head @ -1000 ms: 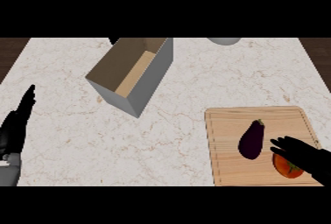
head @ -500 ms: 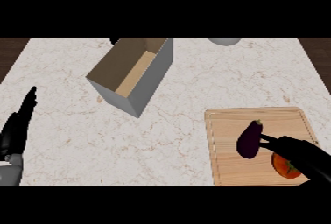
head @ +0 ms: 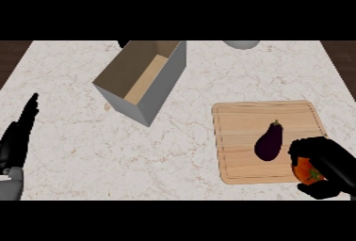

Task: Pick the tomato from the cutting board and place it in the cardboard box

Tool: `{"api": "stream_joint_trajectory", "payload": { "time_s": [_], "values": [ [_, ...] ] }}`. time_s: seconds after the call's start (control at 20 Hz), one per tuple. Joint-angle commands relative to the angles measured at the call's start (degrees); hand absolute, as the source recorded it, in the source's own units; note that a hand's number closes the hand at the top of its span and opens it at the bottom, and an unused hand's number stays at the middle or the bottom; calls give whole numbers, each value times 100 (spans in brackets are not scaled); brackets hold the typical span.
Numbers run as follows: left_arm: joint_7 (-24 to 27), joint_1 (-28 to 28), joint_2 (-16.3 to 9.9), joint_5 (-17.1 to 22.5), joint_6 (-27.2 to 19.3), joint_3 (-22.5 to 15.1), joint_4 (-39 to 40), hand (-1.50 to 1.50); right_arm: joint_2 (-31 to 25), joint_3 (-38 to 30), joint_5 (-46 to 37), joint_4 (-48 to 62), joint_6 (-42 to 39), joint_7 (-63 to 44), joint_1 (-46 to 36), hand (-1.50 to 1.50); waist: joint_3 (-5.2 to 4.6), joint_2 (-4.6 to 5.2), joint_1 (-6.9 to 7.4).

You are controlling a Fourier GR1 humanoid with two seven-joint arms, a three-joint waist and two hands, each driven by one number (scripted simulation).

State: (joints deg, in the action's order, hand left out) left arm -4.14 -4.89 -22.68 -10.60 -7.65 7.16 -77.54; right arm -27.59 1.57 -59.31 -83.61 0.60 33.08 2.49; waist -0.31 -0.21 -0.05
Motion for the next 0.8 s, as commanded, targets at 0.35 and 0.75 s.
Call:
{"api": "stream_joint_trajectory", "payload": {
  "time_s": [0.35, 0.75],
  "values": [
    [-97, -630, 134, -145, 49, -138, 374, 0, 1148, -169, -380, 2676, -733, -1800, -3977, 150, 35, 98, 244],
    [180, 28, 39, -33, 138, 81, 79, 0, 1029, -736, 155, 2818, 16, -932, -4899, 150, 35, 37, 150]
  ]
}}
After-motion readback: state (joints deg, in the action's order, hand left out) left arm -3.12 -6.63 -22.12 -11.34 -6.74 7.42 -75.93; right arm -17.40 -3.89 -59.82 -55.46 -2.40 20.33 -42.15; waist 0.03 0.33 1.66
